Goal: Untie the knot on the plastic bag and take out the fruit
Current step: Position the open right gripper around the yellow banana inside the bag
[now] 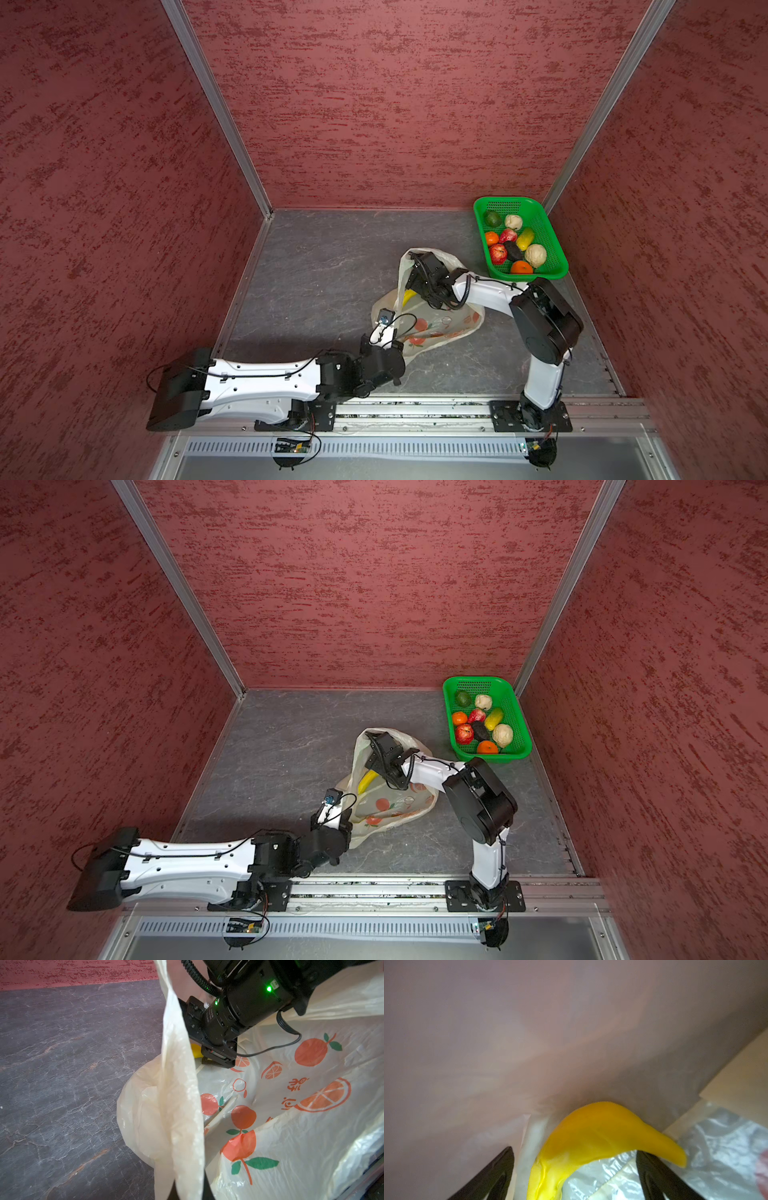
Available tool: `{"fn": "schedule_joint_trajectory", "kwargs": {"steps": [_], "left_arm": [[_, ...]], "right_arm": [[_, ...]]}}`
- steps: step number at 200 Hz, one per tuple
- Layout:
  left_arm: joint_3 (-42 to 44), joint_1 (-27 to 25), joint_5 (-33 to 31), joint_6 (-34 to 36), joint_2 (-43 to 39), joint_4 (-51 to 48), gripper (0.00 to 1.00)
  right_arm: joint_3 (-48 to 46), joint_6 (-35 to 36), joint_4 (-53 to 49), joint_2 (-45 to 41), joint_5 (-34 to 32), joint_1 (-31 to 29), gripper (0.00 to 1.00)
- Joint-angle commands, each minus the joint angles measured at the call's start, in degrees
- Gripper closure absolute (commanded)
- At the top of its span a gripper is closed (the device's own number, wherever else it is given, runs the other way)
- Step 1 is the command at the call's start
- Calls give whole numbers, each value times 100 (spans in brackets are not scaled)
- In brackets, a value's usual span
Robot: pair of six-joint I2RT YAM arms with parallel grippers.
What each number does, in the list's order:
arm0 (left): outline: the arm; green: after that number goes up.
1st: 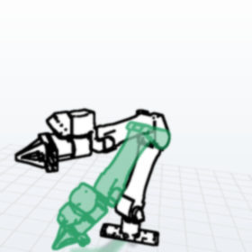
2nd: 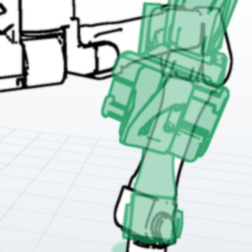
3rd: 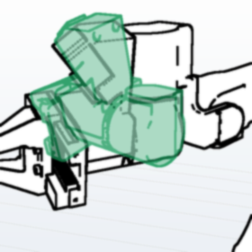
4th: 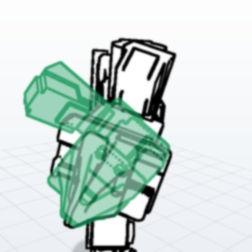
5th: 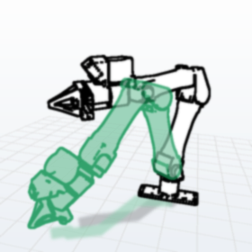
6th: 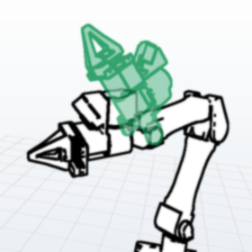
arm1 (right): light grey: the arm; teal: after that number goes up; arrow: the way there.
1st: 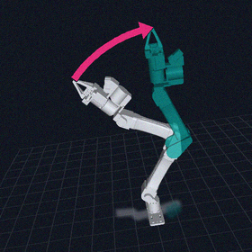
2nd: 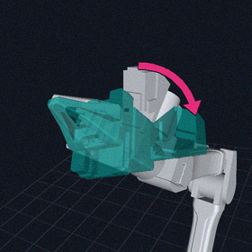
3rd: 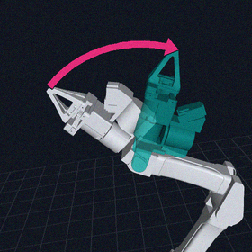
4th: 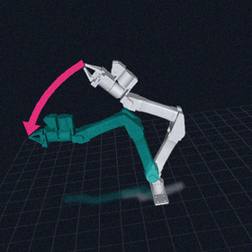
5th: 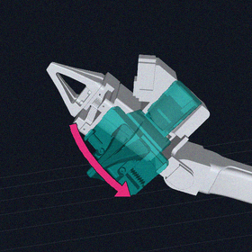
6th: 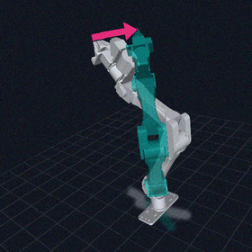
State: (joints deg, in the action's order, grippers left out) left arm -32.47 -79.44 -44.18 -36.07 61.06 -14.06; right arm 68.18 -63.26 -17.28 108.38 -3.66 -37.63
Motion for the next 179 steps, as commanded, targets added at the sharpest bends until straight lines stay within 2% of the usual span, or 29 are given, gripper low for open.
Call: {"fn": "schedule_joint_trajectory", "kwargs": {"steps": [1,30,65,124,179], "left_arm": [[-124,-29,-91,-80,-85,-94,100],[-115,-28,-98,-92,-85,-80,100],[-86,-28,-101,-136,-125,-82,100],[-11,-27,-159,-171,-289,-182,100],[94,-28,-209,-268,-522,-359,100]], "right_arm": [[224,9,59,126,-182,30,14],[275,224,-112,122,-207,-101,21],[465,395,-543,143,-387,-356,22],[726,485,-869,476,-482,-443,23],[786,636,-919,657,-618,-482,35]]}}
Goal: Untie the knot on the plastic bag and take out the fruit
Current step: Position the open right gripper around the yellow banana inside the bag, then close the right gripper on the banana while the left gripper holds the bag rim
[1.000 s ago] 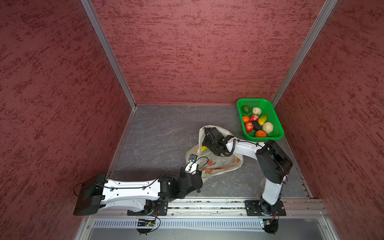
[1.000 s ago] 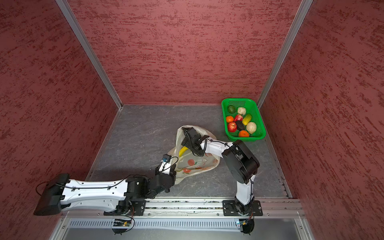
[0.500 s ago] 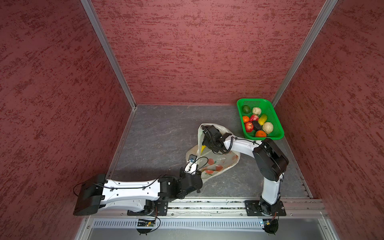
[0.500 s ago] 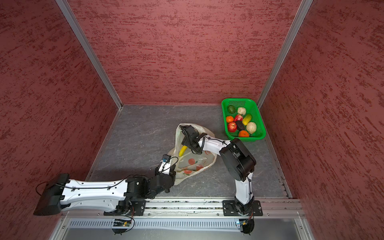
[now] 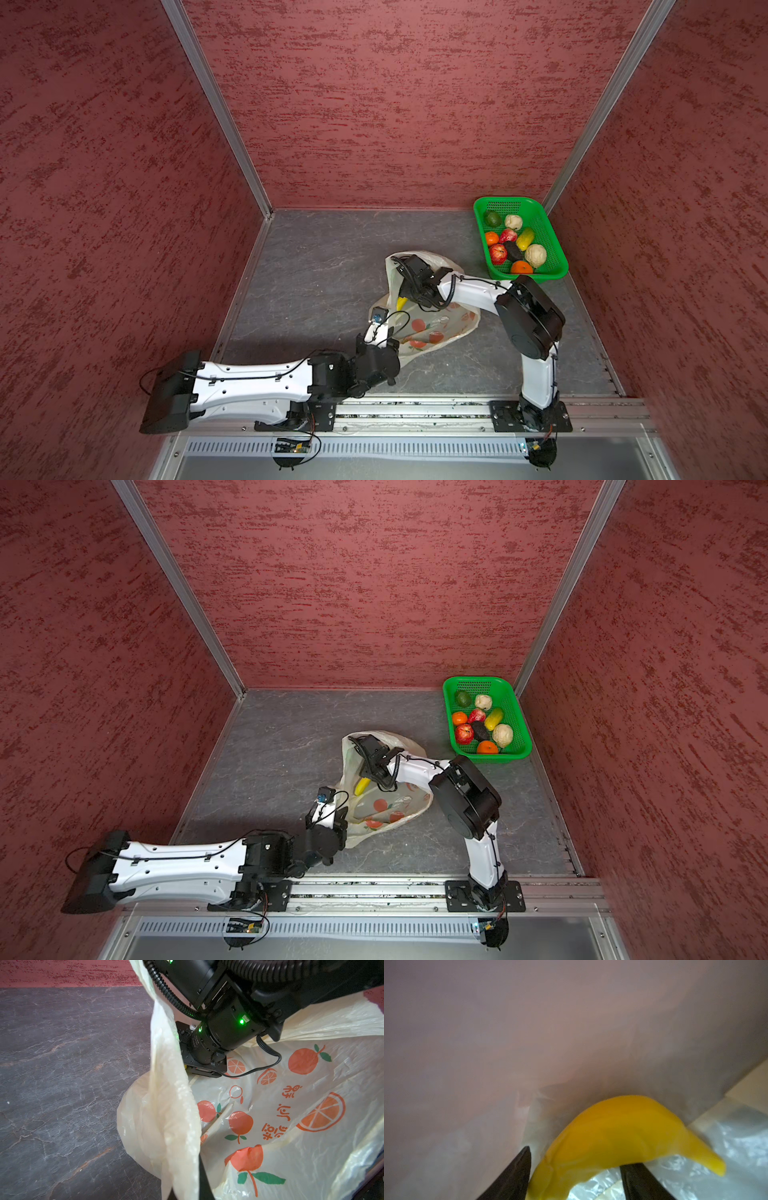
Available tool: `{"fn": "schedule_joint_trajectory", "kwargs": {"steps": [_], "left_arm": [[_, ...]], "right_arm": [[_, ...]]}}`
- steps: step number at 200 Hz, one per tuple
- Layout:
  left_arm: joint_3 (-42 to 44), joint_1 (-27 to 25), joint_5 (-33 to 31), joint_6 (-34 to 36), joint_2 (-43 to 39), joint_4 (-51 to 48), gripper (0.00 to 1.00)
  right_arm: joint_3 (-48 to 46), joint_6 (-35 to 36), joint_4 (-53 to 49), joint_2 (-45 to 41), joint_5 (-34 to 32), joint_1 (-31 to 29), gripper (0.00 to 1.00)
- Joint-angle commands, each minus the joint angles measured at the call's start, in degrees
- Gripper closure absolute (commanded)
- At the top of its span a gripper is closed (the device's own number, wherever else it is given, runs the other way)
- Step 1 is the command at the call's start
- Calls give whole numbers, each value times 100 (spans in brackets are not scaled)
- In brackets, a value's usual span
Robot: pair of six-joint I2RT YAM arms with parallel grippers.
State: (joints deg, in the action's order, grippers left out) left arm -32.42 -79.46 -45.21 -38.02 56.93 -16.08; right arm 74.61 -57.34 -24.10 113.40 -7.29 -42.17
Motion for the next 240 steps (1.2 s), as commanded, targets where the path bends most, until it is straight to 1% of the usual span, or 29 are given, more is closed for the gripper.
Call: {"fn": "schedule_joint_trajectory", "kwargs": {"steps": [1,14,33,46,81,108,149,168,194,240], "left_arm": [[89,-26,-109,-74,-114,-158,100],[95,-28,-102,-65,-114,-175,100],[109,-26,-85,-58,-120,-174,100],[131,-33,-62,-72,-95,-147,100],[166,-61,-37,-105,0,-35,100],[164,-78,-43,-98,62,50,100],[148,-72,-66,-106,152,54,100],[145,-70,-66,-175,206,21,100],[121,-78,-103,-253,262,-51,100],[-29,-29,-334,-262,277,-300,100]], "right_arm": [[143,41,-236,159,-255,-27,35],[174,41,-275,187,-238,-28,36],[86,-4,-172,128,-183,-27,41],[35,-31,-129,82,-166,-28,43],[-59,-74,-61,-1,-93,-29,59],[-109,-93,5,-97,-64,-28,64],[-167,-6,301,-374,239,-28,72],[-211,112,399,-583,353,-37,75],[-291,195,437,-805,764,-39,77],[-789,298,695,-1442,1380,-131,79]]}}
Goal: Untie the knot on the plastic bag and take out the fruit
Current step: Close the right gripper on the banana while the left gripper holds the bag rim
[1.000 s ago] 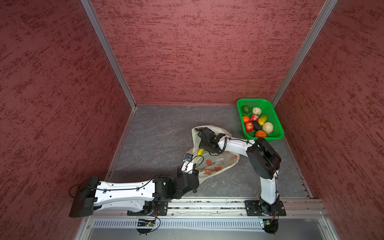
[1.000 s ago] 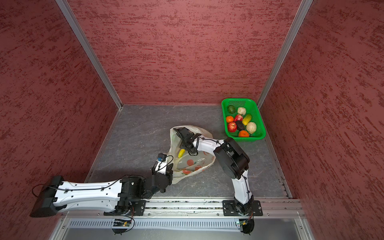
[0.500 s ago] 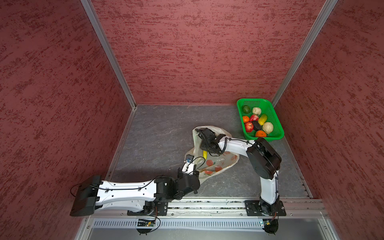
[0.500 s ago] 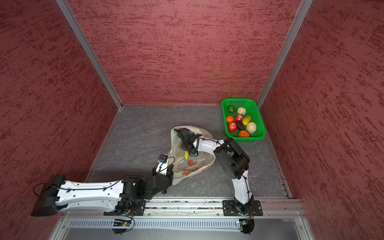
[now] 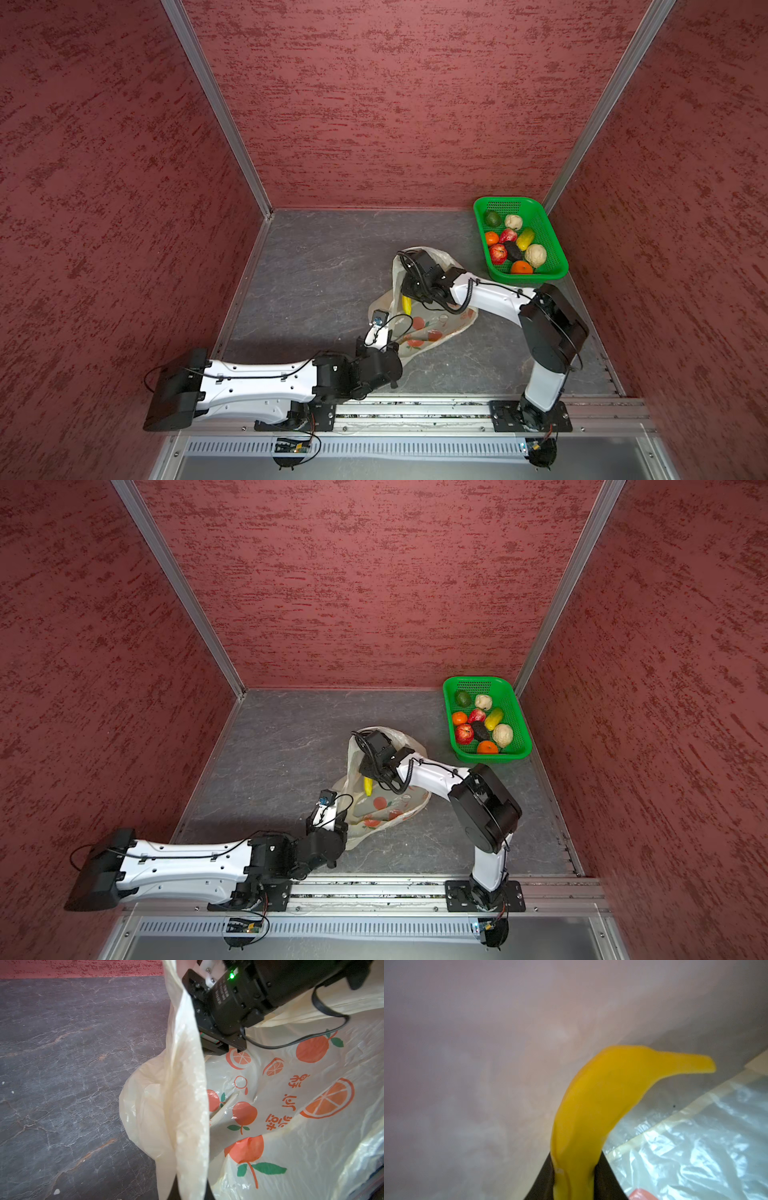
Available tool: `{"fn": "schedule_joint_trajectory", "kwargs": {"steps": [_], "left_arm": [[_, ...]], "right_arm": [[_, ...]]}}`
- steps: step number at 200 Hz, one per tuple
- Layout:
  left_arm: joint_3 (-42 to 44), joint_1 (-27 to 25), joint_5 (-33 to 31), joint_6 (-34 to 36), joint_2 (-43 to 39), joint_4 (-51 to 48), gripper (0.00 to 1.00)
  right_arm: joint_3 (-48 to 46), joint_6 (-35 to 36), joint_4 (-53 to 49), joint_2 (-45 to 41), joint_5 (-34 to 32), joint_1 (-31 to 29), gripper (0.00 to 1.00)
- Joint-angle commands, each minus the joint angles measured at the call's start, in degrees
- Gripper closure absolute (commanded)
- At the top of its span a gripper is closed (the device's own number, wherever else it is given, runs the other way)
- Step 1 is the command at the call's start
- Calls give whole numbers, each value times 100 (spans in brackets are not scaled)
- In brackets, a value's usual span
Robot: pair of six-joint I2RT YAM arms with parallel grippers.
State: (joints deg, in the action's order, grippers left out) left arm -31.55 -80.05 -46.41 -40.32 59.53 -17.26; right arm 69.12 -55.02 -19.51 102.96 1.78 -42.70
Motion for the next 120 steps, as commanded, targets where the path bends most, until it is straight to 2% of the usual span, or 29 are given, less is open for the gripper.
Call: {"fn": "schedule_joint_trajectory", "kwargs": {"steps": [1,51,120], "left_arm": [[-116,27,-212,-26,16,-182,100],[-121,209,-152,105,22,-177,100],[-275,429,-280,147,7,-356,100]], "right_arm": [[-254,68,241,-416,490,-75,78],[-549,196,176,-1176,978,-182,78],[-580,369,-274,-1791,1436,-382,78]]}}
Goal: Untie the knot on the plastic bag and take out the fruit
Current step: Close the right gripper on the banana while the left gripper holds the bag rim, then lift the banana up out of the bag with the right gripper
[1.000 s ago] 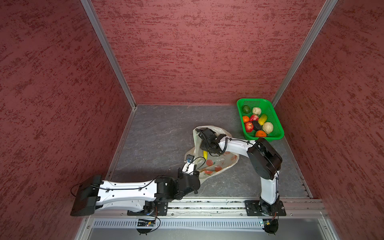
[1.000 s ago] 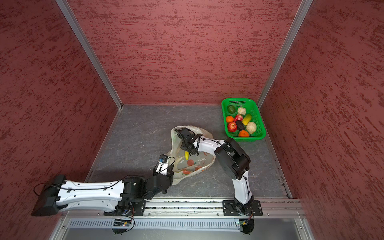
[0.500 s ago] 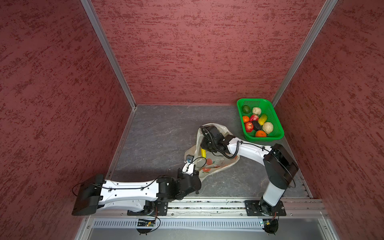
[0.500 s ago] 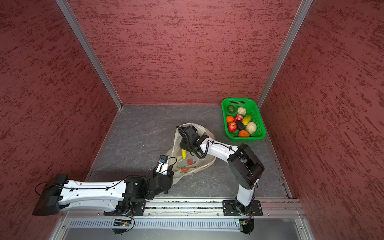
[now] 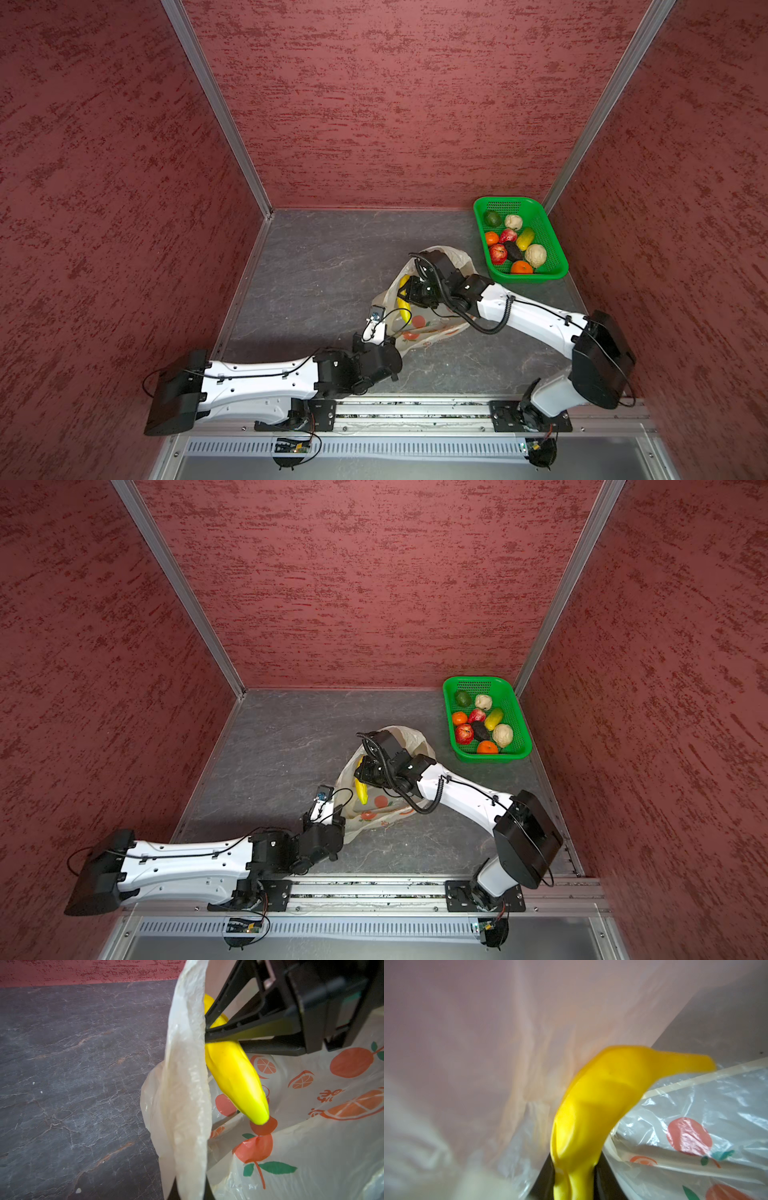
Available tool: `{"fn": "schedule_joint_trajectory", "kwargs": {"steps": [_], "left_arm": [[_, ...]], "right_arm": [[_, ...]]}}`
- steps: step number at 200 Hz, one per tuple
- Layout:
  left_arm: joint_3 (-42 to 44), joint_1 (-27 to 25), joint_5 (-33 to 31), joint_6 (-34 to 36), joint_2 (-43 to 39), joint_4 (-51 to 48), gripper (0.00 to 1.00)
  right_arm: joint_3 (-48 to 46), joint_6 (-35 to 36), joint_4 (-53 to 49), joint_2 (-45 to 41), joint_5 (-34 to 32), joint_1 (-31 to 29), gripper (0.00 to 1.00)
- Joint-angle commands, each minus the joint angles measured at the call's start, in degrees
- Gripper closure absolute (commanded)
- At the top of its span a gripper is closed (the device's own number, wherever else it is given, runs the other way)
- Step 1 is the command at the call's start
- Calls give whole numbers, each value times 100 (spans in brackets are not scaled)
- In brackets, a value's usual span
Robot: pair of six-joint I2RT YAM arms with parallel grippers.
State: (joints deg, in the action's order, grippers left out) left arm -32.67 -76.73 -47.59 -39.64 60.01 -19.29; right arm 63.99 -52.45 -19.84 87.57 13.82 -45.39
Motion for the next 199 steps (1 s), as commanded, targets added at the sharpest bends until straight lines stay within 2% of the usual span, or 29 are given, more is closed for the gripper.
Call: {"fn": "schedule_joint_trajectory", "kwargs": {"steps": [1,108,146,199], "left_arm": [[-167,97,-154,79,-46,-162,100],[-147,803,-25,360,-300,-417,100],[-165,835,84,351,-239,-465,100],[-171,813,131,312,-234,-548,100]], "right_arm": [[-64,120,-254,-259,229,-116,78],[319,817,-853,-854,759,-374,78],[1013,937,-1022,-733,871,-375,77],[1434,780,-694,-755,828,-103,76]]}}
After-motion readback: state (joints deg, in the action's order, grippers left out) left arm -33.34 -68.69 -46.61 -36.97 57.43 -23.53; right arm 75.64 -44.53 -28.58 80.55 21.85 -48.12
